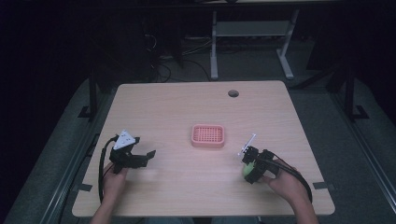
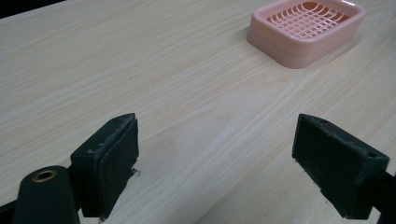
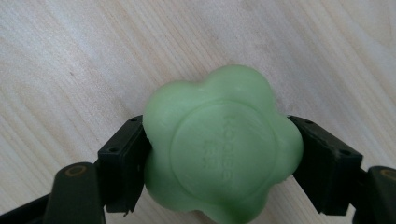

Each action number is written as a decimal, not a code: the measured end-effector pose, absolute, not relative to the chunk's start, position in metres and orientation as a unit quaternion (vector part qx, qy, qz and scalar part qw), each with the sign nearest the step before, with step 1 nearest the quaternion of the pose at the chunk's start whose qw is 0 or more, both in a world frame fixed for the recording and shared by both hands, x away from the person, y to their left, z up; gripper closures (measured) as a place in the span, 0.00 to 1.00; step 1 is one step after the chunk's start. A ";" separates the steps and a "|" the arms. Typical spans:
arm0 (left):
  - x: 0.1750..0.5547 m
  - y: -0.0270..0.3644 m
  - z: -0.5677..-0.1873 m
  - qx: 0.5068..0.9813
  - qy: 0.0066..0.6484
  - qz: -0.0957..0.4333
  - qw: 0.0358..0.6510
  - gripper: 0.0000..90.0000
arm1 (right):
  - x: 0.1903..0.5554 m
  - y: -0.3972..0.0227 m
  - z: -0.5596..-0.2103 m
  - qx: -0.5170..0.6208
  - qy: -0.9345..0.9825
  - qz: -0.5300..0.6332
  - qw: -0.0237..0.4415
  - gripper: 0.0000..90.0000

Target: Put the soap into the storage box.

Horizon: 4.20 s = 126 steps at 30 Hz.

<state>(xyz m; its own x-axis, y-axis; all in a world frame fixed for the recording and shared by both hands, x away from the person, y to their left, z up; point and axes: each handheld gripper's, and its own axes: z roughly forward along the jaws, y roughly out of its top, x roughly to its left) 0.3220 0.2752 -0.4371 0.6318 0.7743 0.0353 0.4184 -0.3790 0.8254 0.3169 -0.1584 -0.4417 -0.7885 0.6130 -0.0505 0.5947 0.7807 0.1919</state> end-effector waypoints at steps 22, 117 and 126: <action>0.322 0.275 -0.437 0.800 0.373 0.215 0.418 0.16 | 0.318 -0.154 -0.427 0.293 0.950 0.087 0.068 0.28; 0.321 0.278 -0.435 0.791 0.381 0.216 0.427 0.16 | 0.457 -0.039 -0.370 0.244 0.965 0.090 0.025 0.28; 0.321 0.279 -0.435 0.790 0.382 0.215 0.429 0.16 | 0.466 -0.030 -0.384 0.249 0.965 0.087 0.018 0.28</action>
<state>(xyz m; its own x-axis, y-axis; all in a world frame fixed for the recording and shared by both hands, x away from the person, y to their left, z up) 0.3214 0.2792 -0.4350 0.6166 0.7872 0.0120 0.4183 -0.3405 0.8421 0.4664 -0.0304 -0.3837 -0.8755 0.4831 0.0090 0.4769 0.8611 0.1759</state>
